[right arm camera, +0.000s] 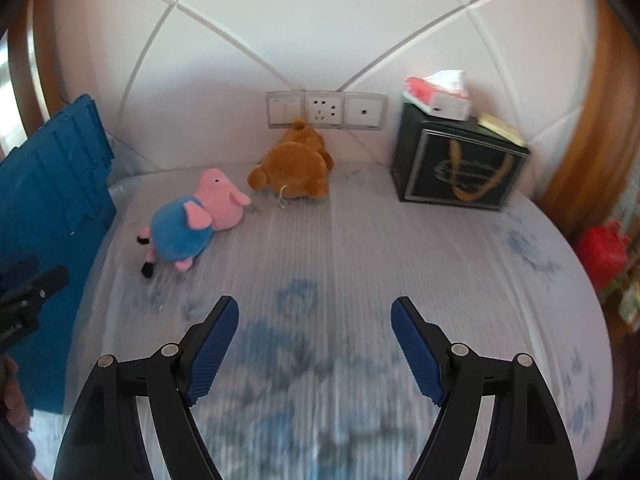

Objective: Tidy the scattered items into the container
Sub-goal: 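Withdraw both tools from the crate toward the pig and teddy plushes, then grasp the pig plush with the left tool while the right tool grasps the teddy bear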

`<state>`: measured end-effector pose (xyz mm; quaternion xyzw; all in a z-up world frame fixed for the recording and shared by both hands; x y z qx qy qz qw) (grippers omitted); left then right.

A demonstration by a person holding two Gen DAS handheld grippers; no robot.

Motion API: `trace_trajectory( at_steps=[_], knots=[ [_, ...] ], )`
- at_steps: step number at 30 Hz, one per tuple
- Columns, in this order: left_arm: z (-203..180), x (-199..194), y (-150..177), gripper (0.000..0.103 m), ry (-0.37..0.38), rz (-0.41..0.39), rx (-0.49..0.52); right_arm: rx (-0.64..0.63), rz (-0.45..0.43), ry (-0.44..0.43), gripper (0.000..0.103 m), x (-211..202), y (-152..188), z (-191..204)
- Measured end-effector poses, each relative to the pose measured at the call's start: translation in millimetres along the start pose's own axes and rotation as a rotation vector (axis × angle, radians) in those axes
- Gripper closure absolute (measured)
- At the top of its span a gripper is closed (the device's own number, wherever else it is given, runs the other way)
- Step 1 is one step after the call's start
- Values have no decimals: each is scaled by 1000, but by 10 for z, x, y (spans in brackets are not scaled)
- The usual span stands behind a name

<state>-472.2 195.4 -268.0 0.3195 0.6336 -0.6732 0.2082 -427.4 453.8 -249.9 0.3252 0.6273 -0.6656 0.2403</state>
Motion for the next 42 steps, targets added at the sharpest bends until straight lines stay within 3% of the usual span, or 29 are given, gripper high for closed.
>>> trace_trajectory(
  at_steps=[4,8,12,16,18,19,20,24,27,31,32,33,34,37,42],
  knots=[
    [-130,615,-162,25,-40,-18,-34,-58,9,13,24,671,-336,-156],
    [-325,1212,-188,25,10,52,-17,5,76,-4,12,1309,-509,-264],
    [-319,1633,-158,25,-86,66,71,16,81,-1,0,1778,-696,-240],
    [-175,1861,70,25,-123,105,12,-27,66,44,0,2164,-744,-226],
    [-151,1907,168,25,-111,108,-42,-67,47,78,12,2304,-750,-247],
    [-168,1925,200,25,-109,104,-65,-82,39,86,34,2370,-761,-253],
    [-208,1937,216,25,-108,101,-76,-85,43,85,43,2437,-770,-266],
    [-386,1981,318,25,-115,120,-107,-57,54,59,43,2650,-795,-360],
    [-417,2023,333,25,-147,96,-107,-32,51,-21,42,2709,-795,-343],
    [-371,2125,273,26,-158,84,-111,-78,-15,-44,33,2727,-884,-233],
    [-352,2155,268,33,-170,85,-115,-80,-4,-40,37,2809,-895,-224],
    [-328,2176,270,35,-182,87,-120,-77,10,-43,48,2877,-898,-219],
    [-311,2179,271,38,-181,83,-125,-71,38,-54,73,2972,-886,-206],
    [-320,2165,241,45,-190,58,-104,-61,56,-42,73,3063,-841,-212],
    [-379,2057,269,54,-186,50,-78,-94,45,-82,74,2737,-574,-136]
  ],
)
Point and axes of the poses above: each gripper's, at about its wrist camera, not at the fingertips, and x roughly the way its jaws point, z to its left, y to its underside, the point moved 7 cm from there along x, roughly the way its jaws point, and after that the axes turned 2 degrees about -z, right-handed, at the moved point
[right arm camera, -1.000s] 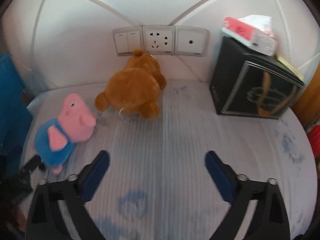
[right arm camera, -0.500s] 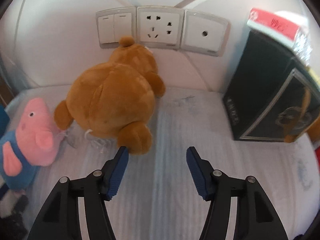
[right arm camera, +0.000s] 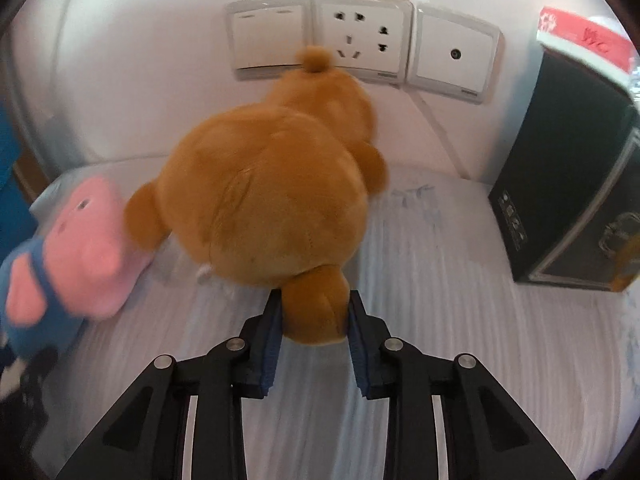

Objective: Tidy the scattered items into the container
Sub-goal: 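Grasp the pig plush with the left tool while the right tool grasps the teddy bear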

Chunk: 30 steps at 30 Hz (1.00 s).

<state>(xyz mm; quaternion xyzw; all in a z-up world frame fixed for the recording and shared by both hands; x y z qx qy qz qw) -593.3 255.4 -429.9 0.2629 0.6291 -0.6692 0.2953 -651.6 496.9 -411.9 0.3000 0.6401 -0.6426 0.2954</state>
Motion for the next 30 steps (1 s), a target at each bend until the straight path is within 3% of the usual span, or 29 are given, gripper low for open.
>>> trace_trajectory(
  at_steps=[9,16,21,30],
  knots=[
    [-19,-728,594,57,33,17,4,23,30,-66,74,-998,904,134],
    [-58,-1601,1351,57,81,47,-5,62,83,-90,74,-1873,1878,186],
    [-119,-2140,1987,57,113,111,34,90,119,-77,74,-2400,2534,251],
    [-277,-3122,2956,57,55,128,-37,23,140,-131,74,-3198,3435,81]
  ],
)
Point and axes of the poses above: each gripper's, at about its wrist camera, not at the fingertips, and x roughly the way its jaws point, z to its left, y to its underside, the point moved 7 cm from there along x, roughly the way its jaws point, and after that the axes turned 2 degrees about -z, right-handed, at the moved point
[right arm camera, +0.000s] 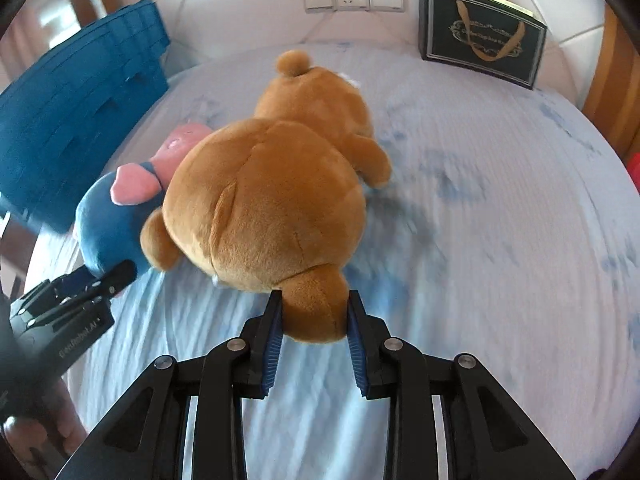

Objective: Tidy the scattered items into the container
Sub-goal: 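Grasp the pig plush with the left tool while the right tool grasps the teddy bear, then lift the pig plush and teddy bear off the bed with both tools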

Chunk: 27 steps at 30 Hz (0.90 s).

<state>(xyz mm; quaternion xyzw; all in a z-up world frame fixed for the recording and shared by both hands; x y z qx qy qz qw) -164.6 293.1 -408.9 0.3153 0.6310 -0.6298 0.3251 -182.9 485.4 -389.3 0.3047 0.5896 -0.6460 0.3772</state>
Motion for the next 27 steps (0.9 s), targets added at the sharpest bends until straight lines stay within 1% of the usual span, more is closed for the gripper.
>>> trace_trajectory(
  at_steps=[3,6,8,10,11,12,13,14,16,18,20,22,23,25,27],
  knots=[
    [-69,-196,245,56,6,28,-13,-17,29,29,74,-145,241,-155],
    [-119,-331,414,50,54,82,-28,-16,65,71,70,-235,378,-330],
    [-121,-471,465,50,74,86,-10,10,65,69,63,-337,361,-396],
    [-97,-619,415,49,67,64,31,41,51,63,60,-456,341,-432],
    [-82,-701,349,47,71,49,50,64,40,63,58,-518,311,-448],
    [-60,-771,259,39,80,34,62,82,31,62,57,-562,274,-456],
    [-37,-821,160,34,88,18,69,95,24,61,56,-603,237,-450],
    [-20,-864,53,26,95,1,79,109,14,61,56,-637,172,-431],
    [-1,-896,-202,24,117,-27,116,126,-7,69,55,-671,-20,-345],
    [-25,-800,-447,24,138,-20,169,135,-23,80,53,-682,-175,-251],
    [-92,-646,-563,24,158,25,205,149,-19,89,46,-645,-313,-176],
    [-211,-448,-611,24,190,93,243,168,1,104,40,-558,-422,-103],
    [-233,-361,-610,24,192,118,261,174,10,113,38,-526,-461,-78],
    [-267,-207,-601,24,188,157,288,171,32,124,38,-411,-567,-38],
    [-326,-31,-605,24,174,186,294,158,52,124,38,-279,-668,-24]
  ],
)
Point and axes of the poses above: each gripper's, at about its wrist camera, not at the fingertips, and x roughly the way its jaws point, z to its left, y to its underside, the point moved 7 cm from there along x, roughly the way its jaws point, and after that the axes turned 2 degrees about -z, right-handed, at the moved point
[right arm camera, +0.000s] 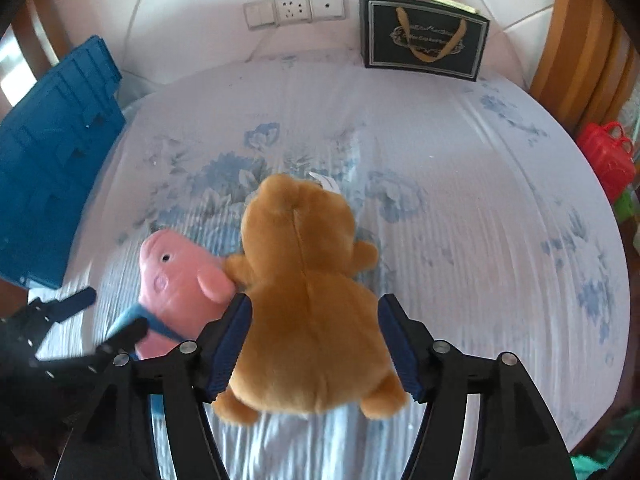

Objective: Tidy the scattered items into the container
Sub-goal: 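Lift the pig plush and teddy bear off the bed with both tools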

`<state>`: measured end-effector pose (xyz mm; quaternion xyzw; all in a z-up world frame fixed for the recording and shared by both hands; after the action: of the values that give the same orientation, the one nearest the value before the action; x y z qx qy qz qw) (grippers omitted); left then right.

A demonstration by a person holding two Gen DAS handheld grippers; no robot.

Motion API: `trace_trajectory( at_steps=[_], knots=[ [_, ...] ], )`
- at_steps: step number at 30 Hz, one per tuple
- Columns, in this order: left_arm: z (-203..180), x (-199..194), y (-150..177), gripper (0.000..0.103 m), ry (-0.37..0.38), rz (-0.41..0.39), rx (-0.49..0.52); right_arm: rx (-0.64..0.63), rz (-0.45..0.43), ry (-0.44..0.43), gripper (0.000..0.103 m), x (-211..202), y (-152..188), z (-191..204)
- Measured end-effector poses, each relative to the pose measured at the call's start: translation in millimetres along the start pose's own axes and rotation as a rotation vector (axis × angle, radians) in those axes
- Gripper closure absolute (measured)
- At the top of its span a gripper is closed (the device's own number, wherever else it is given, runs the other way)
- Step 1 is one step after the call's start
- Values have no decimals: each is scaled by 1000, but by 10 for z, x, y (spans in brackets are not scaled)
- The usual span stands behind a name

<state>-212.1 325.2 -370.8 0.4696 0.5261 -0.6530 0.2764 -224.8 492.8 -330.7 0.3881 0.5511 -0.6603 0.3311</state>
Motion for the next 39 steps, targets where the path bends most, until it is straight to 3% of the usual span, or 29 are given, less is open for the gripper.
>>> trace_trajectory(
  at_steps=[3,6,9,17,22,24,30,36,39],
  knots=[
    [20,183,-1,24,-12,56,-30,-55,45,5,38,238,-134,78],
    [-53,306,23,24,27,110,-49,-83,110,24,37,461,-159,89],
    [-139,378,14,24,37,133,-46,-89,152,15,25,615,-139,103],
    [-336,552,-12,24,78,163,-26,-85,143,-2,20,778,-201,101],
    [-386,662,-20,24,102,147,-24,-49,132,-13,19,850,-218,40],
    [-355,640,-25,29,101,130,-25,-52,131,-17,21,833,-209,26],
    [-156,605,-149,30,31,95,-65,-60,163,-30,18,852,-211,9],
    [-138,593,-188,31,24,76,-73,-41,158,-50,16,962,-274,49],
    [-143,520,-202,34,27,48,-92,-54,112,-53,29,873,-290,80]
  ],
)
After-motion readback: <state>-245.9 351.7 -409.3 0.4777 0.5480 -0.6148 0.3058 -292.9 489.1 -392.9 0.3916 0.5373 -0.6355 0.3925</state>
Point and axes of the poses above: each gripper's, at about its wrist camera, not at the fingertips, and x roughly the way its jaws point, z to its left, y to its underside, the point moved 7 cm from there along x, roughly the way its jaws point, and after that the axes turned 2 degrees about -z, right-handed, at the moved point
